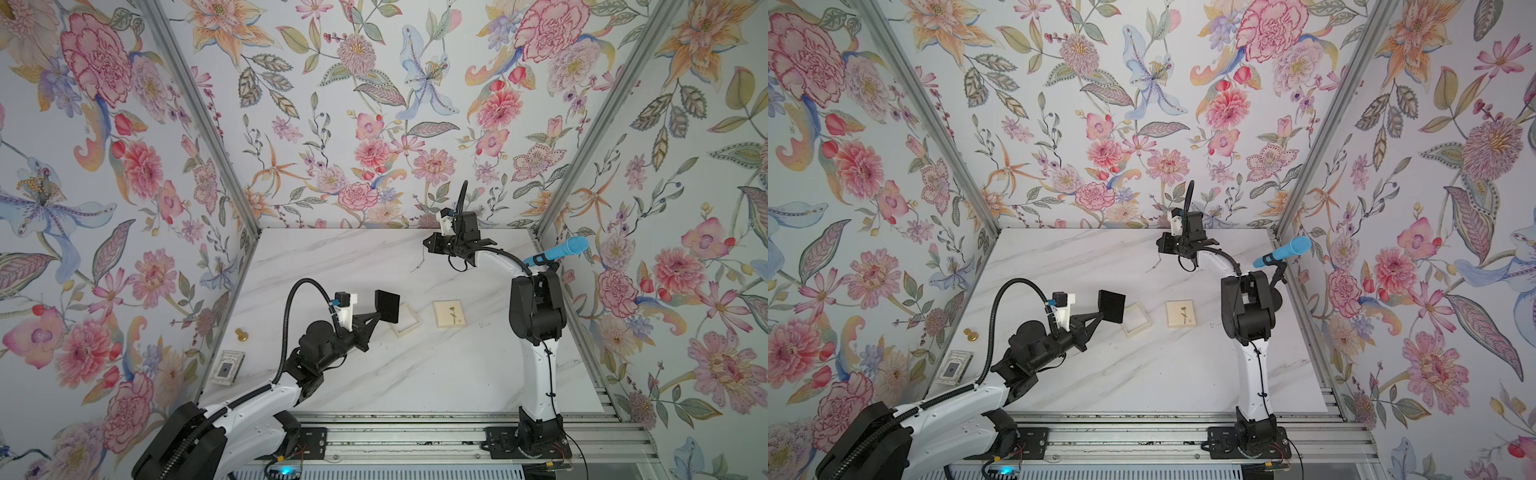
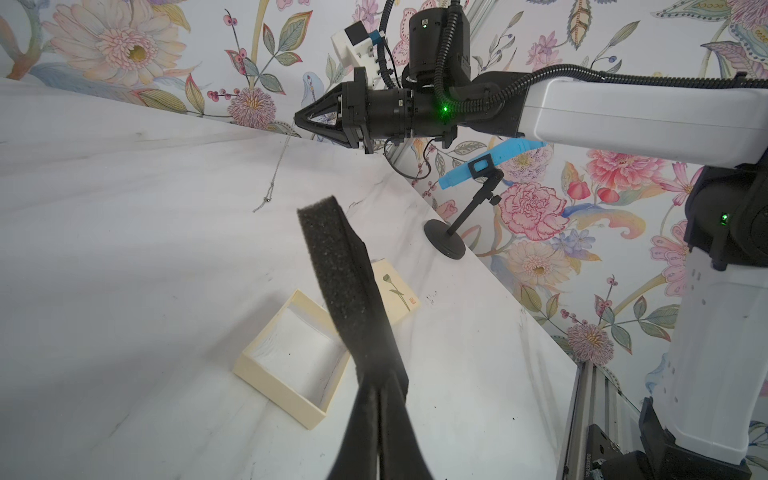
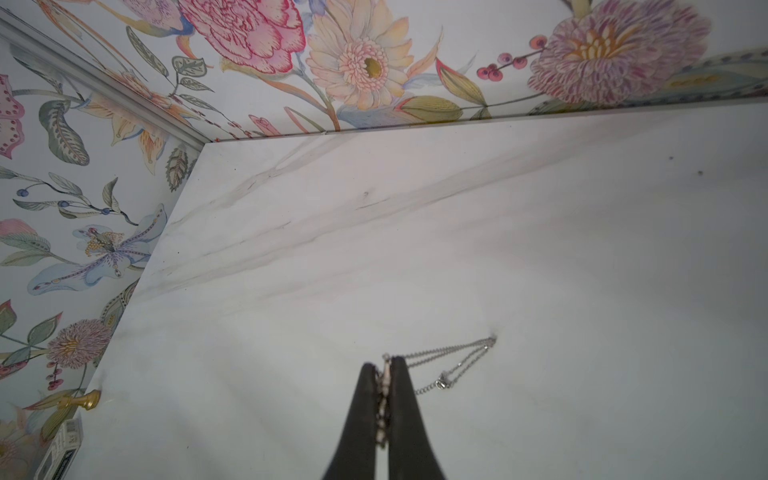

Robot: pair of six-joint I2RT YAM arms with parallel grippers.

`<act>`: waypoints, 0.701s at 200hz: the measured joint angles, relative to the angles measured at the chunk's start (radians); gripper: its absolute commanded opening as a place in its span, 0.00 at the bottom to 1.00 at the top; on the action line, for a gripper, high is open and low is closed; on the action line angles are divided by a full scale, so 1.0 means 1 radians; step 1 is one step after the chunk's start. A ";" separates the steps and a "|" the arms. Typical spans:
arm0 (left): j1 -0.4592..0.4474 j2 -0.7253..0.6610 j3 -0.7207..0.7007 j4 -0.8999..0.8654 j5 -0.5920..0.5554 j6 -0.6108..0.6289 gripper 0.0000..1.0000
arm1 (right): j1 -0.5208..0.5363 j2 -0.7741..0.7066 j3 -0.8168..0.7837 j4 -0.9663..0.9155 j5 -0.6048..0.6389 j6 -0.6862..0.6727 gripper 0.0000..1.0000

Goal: Take the necklace out of the lift-off lid jewelry box
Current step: Place the necklace at the center of the board.

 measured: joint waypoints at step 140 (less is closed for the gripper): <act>0.000 -0.019 -0.066 0.053 -0.097 -0.067 0.00 | 0.060 -0.007 -0.187 -0.023 0.081 -0.003 0.33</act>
